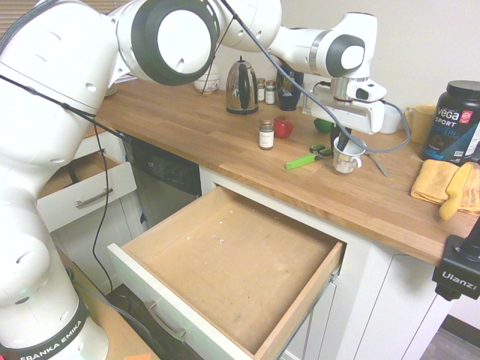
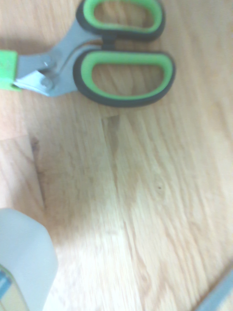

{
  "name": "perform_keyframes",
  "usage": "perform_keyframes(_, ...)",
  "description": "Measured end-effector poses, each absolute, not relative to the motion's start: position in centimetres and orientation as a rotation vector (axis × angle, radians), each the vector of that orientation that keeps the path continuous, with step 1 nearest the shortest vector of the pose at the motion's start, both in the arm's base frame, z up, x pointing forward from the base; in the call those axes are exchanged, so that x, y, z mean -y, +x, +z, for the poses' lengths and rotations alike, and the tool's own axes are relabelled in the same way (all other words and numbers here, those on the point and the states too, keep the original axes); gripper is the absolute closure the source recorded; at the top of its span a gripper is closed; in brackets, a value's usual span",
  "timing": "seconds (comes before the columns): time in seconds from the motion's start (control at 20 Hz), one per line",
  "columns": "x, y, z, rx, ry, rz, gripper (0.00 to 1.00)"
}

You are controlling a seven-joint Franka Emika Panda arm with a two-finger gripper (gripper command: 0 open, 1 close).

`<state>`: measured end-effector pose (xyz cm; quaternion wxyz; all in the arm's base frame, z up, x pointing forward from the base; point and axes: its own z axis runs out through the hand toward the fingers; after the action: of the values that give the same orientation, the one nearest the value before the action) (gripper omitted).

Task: Put cup in the drawer

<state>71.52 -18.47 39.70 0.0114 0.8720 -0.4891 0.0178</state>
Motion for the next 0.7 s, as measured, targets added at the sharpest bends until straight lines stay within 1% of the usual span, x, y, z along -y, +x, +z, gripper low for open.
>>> perform_keyframes(0.35,17.4,69.9,42.9,1.492,2.746,0.065,1.00)
perform_keyframes(0.7,14.1,65.4,44.3,1.402,2.778,0.073,1.00)
